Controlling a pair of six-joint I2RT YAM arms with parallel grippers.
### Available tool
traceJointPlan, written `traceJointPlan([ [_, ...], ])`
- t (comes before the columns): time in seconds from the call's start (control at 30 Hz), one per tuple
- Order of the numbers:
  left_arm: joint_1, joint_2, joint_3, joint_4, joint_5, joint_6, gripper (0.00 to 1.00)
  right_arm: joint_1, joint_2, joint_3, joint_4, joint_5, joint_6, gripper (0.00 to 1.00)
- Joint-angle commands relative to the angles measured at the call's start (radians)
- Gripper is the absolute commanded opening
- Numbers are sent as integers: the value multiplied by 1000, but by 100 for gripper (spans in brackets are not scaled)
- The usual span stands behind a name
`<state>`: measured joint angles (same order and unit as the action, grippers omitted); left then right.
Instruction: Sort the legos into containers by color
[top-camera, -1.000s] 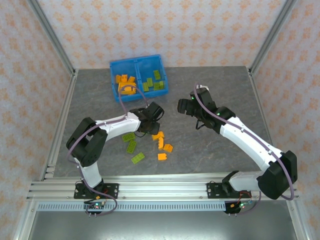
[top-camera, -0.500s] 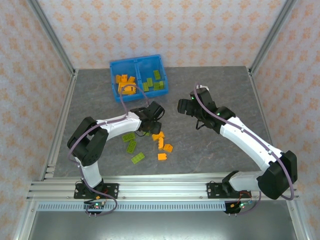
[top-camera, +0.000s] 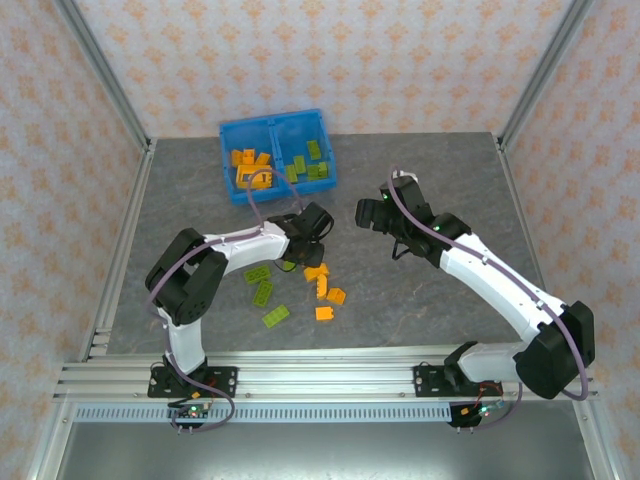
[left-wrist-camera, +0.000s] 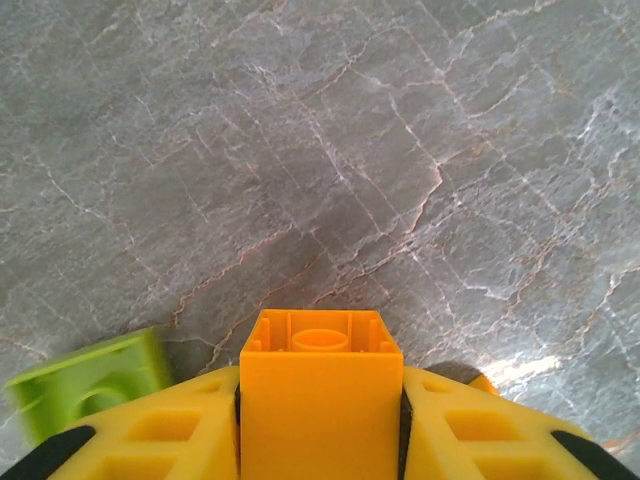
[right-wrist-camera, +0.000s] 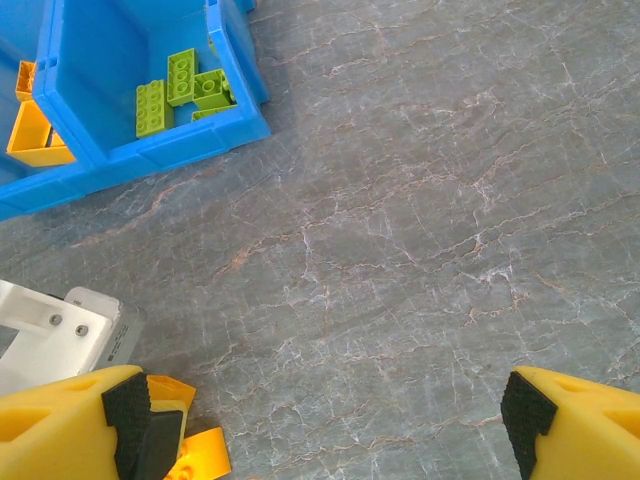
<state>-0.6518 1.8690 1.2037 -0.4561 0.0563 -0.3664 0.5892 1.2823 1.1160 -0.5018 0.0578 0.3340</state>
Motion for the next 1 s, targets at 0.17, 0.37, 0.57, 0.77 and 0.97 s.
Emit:
traceJointPlan([
  [0.17, 5, -112, 60, -23, -22, 9, 28, 3, -31, -4, -14, 47, 19, 94],
  [0.37, 107, -106, 261, -126, -138, 82, 27, 3, -64, -47, 43, 12, 24, 98],
  [0.57, 306, 27, 527, -189, -185, 71, 24, 3, -86, -72, 51, -7, 39, 98],
  [0.77, 425, 249, 784, -219, -223, 55, 23, 3, -123, -80, 35, -8, 41, 99],
  [0.97, 461, 476, 1066, -293, -224, 96, 23, 4, -159, -85, 21, 0, 41, 99],
])
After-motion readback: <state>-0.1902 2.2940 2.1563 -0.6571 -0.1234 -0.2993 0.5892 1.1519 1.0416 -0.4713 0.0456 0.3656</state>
